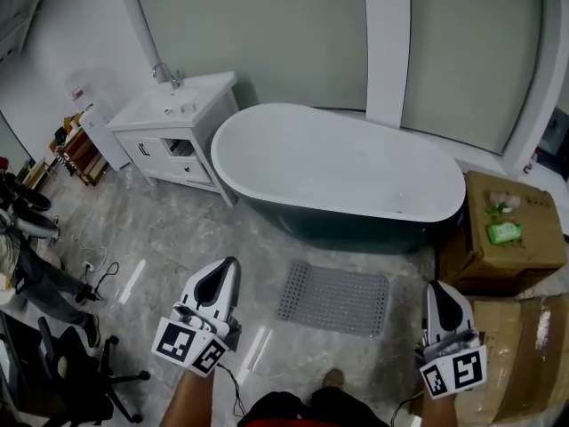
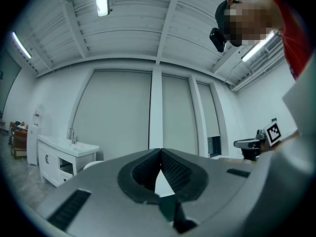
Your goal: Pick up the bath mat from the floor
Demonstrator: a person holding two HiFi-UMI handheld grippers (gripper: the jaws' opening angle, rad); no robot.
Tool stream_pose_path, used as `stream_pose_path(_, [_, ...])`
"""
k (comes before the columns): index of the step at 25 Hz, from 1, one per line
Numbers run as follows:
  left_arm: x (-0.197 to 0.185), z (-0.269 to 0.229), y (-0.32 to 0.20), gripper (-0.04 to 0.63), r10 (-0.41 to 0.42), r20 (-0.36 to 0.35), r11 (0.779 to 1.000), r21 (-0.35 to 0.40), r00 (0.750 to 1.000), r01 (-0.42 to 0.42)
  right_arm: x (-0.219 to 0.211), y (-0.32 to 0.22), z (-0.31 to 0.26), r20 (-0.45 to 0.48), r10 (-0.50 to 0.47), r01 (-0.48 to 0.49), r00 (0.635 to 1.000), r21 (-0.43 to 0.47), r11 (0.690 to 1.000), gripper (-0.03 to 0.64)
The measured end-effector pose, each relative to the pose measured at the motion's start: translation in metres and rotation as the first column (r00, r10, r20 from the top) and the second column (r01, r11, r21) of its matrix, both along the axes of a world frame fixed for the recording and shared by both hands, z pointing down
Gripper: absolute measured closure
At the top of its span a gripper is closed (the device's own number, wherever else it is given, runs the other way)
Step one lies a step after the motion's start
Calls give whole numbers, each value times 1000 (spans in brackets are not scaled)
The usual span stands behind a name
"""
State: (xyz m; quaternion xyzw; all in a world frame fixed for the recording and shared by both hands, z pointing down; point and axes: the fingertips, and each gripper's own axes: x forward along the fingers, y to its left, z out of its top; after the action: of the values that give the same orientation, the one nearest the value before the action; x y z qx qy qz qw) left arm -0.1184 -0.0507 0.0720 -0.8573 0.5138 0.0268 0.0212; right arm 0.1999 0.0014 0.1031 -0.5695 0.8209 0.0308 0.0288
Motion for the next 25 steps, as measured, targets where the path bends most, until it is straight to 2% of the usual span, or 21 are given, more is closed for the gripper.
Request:
stream_pose_path(8, [3, 38, -47, 584, -28, 29, 998, -60, 999, 30, 16, -45, 35, -3, 16, -16, 1000, -66, 998, 614])
stream_pose_path(15, [5, 97, -88, 584, -18, 43, 989, -149, 999, 24, 28, -74, 78, -25, 61, -64, 998, -139, 988, 614])
stream_pose_path(21, [-4, 162, -116, 584, 14, 35, 976, -218, 999, -6, 28, -89, 128, -44, 106, -113, 993, -226, 968, 614])
stream_pose_path(25, [-11, 209, -125, 584, 34, 40, 959, -283, 999, -21, 26, -95, 168, -55, 132, -142, 990, -289, 947, 612])
